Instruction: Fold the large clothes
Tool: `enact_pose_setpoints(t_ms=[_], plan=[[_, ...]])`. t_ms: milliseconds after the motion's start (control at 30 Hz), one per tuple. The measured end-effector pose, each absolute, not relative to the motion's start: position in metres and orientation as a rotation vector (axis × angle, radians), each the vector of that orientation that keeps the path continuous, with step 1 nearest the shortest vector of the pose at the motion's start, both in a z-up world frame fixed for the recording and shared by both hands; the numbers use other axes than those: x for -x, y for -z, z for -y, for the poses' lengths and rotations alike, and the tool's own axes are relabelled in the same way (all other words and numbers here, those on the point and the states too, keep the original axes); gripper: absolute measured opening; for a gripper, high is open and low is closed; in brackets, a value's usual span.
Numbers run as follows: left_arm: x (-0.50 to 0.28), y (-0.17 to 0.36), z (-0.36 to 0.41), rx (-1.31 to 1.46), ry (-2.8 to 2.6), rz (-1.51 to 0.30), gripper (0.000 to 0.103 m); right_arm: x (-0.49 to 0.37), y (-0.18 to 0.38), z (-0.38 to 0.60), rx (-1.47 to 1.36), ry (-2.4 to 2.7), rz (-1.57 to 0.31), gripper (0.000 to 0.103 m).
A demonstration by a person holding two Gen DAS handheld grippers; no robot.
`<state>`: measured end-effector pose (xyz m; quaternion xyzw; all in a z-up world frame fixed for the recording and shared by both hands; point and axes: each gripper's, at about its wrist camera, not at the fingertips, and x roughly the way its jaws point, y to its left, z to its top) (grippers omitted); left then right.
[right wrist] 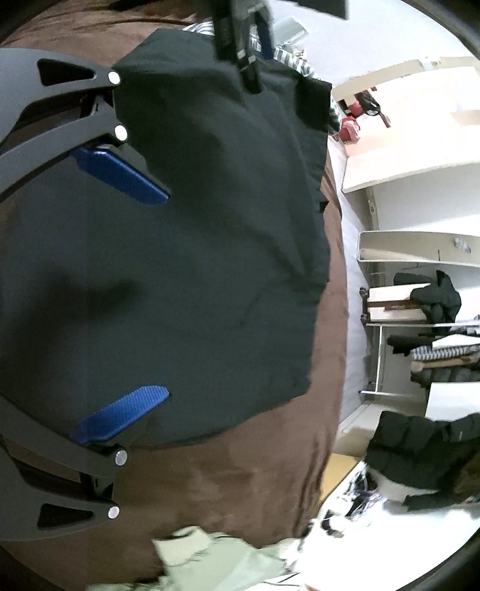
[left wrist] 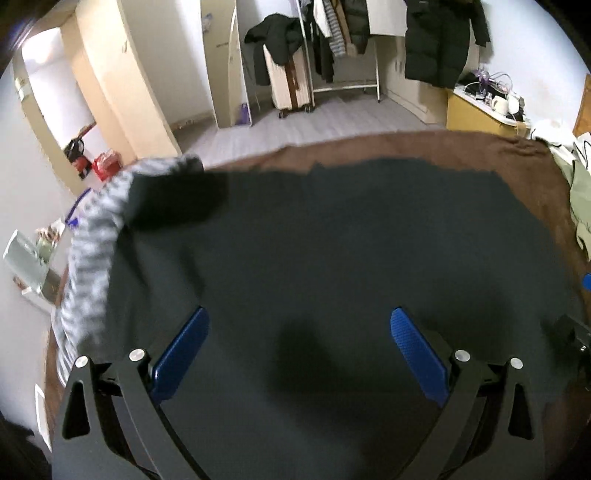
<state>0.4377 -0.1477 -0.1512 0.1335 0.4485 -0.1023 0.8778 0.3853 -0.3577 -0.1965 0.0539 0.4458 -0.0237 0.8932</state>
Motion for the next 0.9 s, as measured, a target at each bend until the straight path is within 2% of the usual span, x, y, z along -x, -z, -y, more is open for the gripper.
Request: enact_pose_setpoints(t_ms=[367, 600, 767, 900], plan=[[-0.406, 0.240, 0.155, -0.284, 0.140, -0.987, 0.098, -0.327, 0.229, 0.361, -0.186, 0.116, -0.925, 0.097], [-0.405, 0.238, 0.153, -0.280, 0.124, -0.942, 0.098, -0.296, 0.231, 0.373, -0.236, 0.155, -0.917, 0.097], [-0.389, 0.224, 0.156, -0.300, 0.113, -0.897, 0.097, -0.265, 0.226, 0.403, -0.444, 0.197, -0.889, 0.097], [-0.367, 0.222, 0.159, -0.311, 0.142, -0.858, 0.097, -0.257, 0.246, 0.419, -0.546, 0.223, -0.930, 0.097]])
